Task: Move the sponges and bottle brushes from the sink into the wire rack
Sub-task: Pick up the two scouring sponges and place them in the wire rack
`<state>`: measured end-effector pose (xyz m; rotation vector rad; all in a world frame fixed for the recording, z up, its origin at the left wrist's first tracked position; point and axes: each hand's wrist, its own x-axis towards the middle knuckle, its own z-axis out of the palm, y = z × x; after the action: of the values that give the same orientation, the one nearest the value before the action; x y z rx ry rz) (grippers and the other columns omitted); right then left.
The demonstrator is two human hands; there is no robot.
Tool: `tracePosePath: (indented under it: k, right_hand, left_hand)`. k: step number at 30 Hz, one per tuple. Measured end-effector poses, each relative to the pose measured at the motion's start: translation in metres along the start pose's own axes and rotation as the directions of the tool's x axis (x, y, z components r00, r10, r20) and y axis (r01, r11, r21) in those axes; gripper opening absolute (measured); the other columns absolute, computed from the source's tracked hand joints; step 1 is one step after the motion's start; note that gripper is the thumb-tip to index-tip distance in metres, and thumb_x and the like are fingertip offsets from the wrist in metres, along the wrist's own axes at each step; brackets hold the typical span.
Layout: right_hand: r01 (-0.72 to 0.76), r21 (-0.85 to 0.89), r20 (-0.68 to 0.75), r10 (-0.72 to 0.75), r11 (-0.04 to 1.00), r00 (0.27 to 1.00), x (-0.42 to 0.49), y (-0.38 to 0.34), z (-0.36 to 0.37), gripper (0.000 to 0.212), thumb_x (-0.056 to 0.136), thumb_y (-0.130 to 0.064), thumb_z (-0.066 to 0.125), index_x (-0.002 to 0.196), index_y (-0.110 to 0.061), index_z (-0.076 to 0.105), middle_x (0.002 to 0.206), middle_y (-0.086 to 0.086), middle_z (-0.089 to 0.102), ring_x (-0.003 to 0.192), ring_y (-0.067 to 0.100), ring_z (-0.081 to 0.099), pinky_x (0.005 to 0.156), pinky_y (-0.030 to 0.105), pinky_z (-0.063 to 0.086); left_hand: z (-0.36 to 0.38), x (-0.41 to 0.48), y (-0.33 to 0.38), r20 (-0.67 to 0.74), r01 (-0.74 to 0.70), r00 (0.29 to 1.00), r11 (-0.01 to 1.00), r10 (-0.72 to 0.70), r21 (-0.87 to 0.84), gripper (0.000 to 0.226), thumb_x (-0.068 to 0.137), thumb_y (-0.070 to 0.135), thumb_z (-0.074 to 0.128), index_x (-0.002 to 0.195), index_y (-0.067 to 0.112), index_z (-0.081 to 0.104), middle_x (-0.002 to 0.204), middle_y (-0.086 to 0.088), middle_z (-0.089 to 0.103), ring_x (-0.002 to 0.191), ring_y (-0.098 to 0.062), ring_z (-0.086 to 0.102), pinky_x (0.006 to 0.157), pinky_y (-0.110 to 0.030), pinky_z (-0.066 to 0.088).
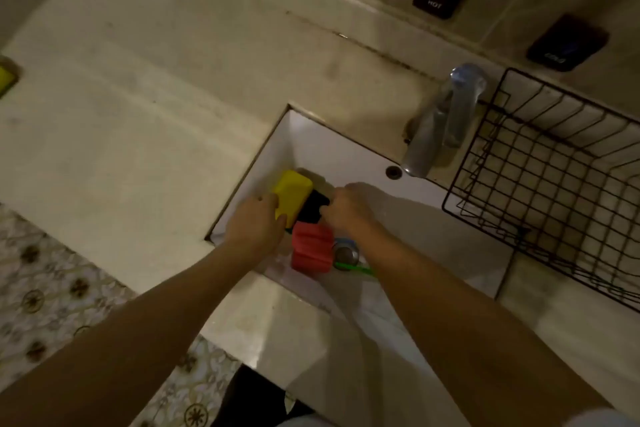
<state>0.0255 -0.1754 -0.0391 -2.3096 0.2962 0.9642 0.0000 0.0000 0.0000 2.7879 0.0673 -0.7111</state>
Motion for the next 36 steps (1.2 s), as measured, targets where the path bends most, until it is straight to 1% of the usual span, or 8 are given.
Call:
tracePosePath:
  k: [5,11,14,17,20,24,31,36]
  right_hand:
    - [-0.134,0.13,-0.027,0.138,0.982,0.99,0.011,-0.006,0.019,0.059,0.091,-0.033,0.058,0.138,-0.003,0.042,0.14,0.023,0.047,0.122,0.038,0.051,0.093,0.041,0.049]
    - [-0.184,0.275,-0.022,0.198,0.944,0.98,0.026,-0.003,0.038,0.064,0.091,-0.027,0.06,0.143,0.0,0.034,0.134,0.023,0.052,0.112,0.037,0.059,0.085,0.039,0.052]
    - [-0.214,0.331,0.011,0.223,0.919,0.975,0.03,-0.001,0.043,0.058,0.09,-0.025,0.062,0.139,-0.002,0.041,0.13,0.022,0.058,0.11,0.036,0.061,0.081,0.036,0.051]
    - [-0.178,0.42,0.015,0.19,0.89,0.982,0.032,0.003,0.045,0.052,0.086,-0.027,0.068,0.13,-0.006,0.052,0.124,0.018,0.063,0.108,0.033,0.062,0.075,0.03,0.047]
    - [-0.113,0.519,-0.017,0.142,0.847,0.99,0.025,0.007,0.045,0.055,0.082,-0.028,0.074,0.127,-0.01,0.05,0.119,0.011,0.063,0.103,0.027,0.062,0.076,0.031,0.049]
    - [-0.032,0.624,-0.048,0.08,0.781,0.996,0.012,0.008,0.041,0.055,0.08,-0.026,0.077,0.125,-0.012,0.049,0.116,0.008,0.06,0.099,0.023,0.061,0.08,0.035,0.055]
    - [0.062,0.695,-0.156,0.066,0.717,0.986,-0.019,-0.002,0.022,0.059,0.075,-0.025,0.081,0.125,-0.016,0.051,0.108,-0.002,0.059,0.094,0.015,0.059,0.078,0.027,0.052]
    - [0.082,0.794,-0.148,0.061,0.602,0.987,-0.052,-0.017,0.012,0.047,0.075,-0.02,0.082,0.115,-0.007,0.064,0.109,0.012,0.07,0.1,0.028,0.069,0.088,0.044,0.058]
  left_hand:
    - [0.012,0.009,-0.003,-0.047,-0.009,0.999,0.997,0.005,-0.077,0.048,0.084,0.032,0.061,0.123,0.006,0.049,0.114,-0.025,0.057,0.1,-0.043,0.056,0.077,-0.045,0.047]
    - [0.029,0.019,0.0,-0.015,-0.004,1.0,0.991,0.002,-0.134,0.054,0.079,0.036,0.066,0.115,0.001,0.048,0.103,-0.025,0.061,0.091,-0.041,0.057,0.07,-0.04,0.044]
    - [0.036,0.022,0.0,-0.007,0.019,1.0,0.99,-0.02,-0.14,0.054,0.076,0.036,0.071,0.111,0.002,0.049,0.104,-0.024,0.058,0.092,-0.04,0.056,0.072,-0.039,0.043]
    - [0.037,0.027,-0.003,0.004,0.063,0.998,0.985,-0.064,-0.16,0.046,0.075,0.031,0.071,0.105,0.002,0.05,0.099,-0.022,0.061,0.092,-0.039,0.058,0.067,-0.036,0.038]
    - [0.031,0.028,-0.007,-0.01,0.06,0.998,0.984,-0.062,-0.17,0.027,0.075,0.016,0.065,0.093,0.004,0.049,0.087,-0.016,0.059,0.084,-0.037,0.059,0.061,-0.033,0.036]
    - [0.02,0.022,-0.01,-0.008,0.065,0.998,0.964,-0.07,-0.257,0.026,0.072,0.009,0.063,0.094,0.003,0.05,0.079,-0.008,0.054,0.073,-0.027,0.053,0.06,-0.032,0.037]
    - [-0.011,0.002,-0.009,-0.065,-0.008,0.998,0.903,-0.022,-0.43,0.041,0.07,0.009,0.067,0.11,0.011,0.059,0.096,-0.012,0.068,0.079,-0.016,0.053,0.07,-0.026,0.038]
    - [-0.036,-0.02,-0.011,-0.038,-0.016,0.999,0.891,-0.002,-0.454,0.041,0.075,0.024,0.072,0.112,0.013,0.059,0.104,-0.014,0.068,0.082,-0.024,0.059,0.069,-0.027,0.042]
